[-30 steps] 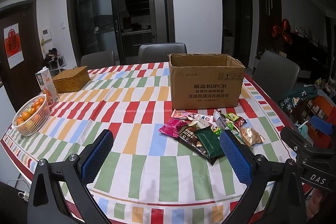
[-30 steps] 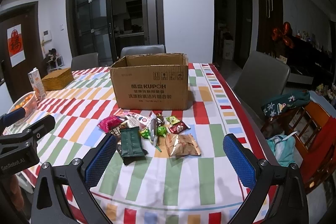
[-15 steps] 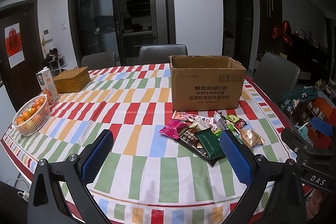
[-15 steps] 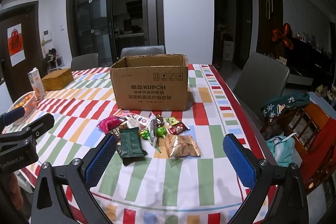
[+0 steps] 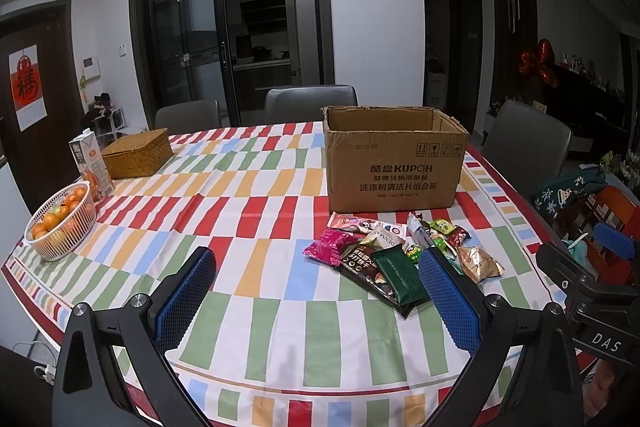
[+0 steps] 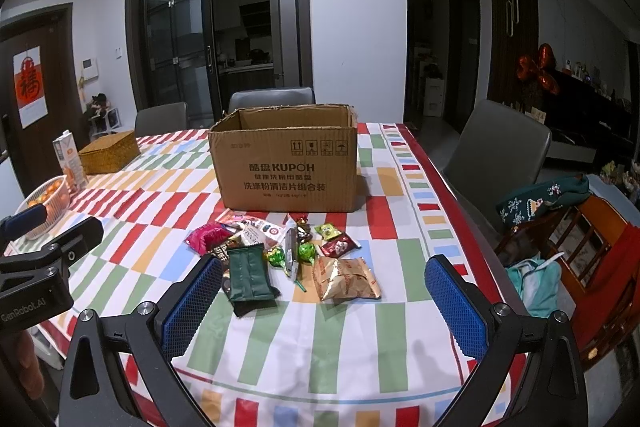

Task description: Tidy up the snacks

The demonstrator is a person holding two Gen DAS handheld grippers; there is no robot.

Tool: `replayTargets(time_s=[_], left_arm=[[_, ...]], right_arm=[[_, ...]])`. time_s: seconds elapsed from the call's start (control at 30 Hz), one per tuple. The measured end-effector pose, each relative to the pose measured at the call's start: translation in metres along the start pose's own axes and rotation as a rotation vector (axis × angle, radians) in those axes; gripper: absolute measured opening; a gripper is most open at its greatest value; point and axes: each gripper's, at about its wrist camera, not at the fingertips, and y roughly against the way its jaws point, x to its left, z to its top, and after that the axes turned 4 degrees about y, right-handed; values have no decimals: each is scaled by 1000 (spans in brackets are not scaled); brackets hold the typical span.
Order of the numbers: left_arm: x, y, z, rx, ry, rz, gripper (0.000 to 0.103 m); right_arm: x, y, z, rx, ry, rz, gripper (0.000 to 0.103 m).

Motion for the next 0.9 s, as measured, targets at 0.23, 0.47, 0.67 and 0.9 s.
replayTargets(time_s=[0.23, 0.47, 0.67, 0.9], left_arm=[[0, 0, 1, 1, 0, 0, 103], [0, 0, 0, 1, 1, -1, 103], [-1, -1, 0, 7, -2, -6, 103], [-6, -9, -3, 32, -10, -26, 103]], right_arm=[[0, 0, 0, 0, 1, 0, 102], [0, 0, 0, -1, -1, 0, 102], [0, -1, -1, 1, 0, 1, 102], [-7, -5, 1, 16, -7, 3, 102]])
